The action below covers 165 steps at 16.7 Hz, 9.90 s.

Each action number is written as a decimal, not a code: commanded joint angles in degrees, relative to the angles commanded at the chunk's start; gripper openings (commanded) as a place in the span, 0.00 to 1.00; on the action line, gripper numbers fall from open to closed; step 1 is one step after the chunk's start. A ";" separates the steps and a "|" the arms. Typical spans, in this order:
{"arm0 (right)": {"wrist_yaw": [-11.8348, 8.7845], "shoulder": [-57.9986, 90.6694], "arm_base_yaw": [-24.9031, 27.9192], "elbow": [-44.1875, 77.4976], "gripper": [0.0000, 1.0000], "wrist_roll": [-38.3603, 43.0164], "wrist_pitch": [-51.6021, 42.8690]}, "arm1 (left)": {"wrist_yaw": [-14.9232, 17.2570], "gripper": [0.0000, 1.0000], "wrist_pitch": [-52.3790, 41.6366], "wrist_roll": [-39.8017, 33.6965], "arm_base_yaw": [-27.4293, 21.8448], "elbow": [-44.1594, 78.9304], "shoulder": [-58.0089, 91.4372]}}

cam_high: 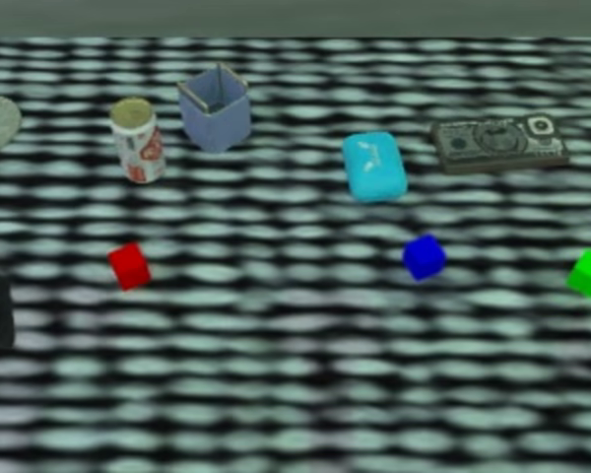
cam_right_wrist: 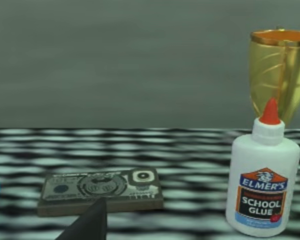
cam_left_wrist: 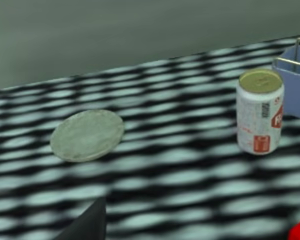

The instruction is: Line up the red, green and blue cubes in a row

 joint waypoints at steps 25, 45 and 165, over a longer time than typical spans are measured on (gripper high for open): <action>0.00 0.00 0.00 0.00 1.00 0.00 0.00 | 0.04 1.00 -50.39 36.78 -11.65 70.86 94.85; 0.00 0.00 0.00 0.00 1.00 0.00 0.00 | 0.10 0.70 -32.51 36.97 -11.55 60.26 102.14; 0.18 94.29 4.82 70.40 1.00 -39.11 -52.92 | -0.48 1.00 1.39 0.20 0.73 -9.69 -6.50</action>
